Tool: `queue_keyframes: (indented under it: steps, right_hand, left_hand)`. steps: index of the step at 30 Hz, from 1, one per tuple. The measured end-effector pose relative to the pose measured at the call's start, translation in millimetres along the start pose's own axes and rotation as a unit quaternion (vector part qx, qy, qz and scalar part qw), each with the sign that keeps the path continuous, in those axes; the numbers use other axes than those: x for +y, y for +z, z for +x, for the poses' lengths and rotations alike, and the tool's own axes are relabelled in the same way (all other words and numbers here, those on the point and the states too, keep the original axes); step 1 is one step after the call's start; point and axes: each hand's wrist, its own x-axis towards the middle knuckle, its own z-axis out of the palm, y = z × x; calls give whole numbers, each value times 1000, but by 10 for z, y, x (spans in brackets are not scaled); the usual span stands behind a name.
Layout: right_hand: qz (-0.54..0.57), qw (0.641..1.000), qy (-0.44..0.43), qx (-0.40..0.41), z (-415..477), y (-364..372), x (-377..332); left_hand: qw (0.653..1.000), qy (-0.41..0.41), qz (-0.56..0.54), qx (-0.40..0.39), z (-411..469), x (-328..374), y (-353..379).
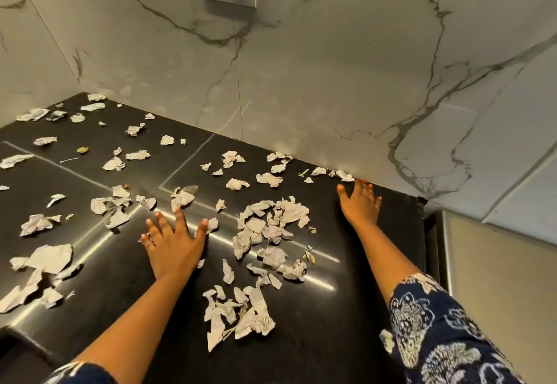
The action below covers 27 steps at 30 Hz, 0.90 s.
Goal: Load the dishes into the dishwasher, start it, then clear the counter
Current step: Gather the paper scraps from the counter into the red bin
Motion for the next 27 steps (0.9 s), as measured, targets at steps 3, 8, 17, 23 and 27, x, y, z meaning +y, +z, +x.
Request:
queue_keyframes:
  steps: [3, 8, 17, 23, 27]
  right_hand:
    - [-52, 993, -84, -57, 56, 89, -205]
    - [155, 962, -186, -128, -40, 130, -465]
    - [54, 991, -118, 41, 432, 154, -396]
    - [-37, 953, -260, -154, 106, 311, -905]
    - [202, 910, -235, -276, -191, 235, -919]
  left_hand:
    - [995, 94, 11, -6, 1, -12, 13]
    - [950, 205, -232, 44, -87, -80, -78]
    - [999, 1, -33, 4, 123, -7, -45]
    - [966, 241, 14, -92, 110, -112, -86]
    - [903, 359, -114, -206, 64, -258, -275]
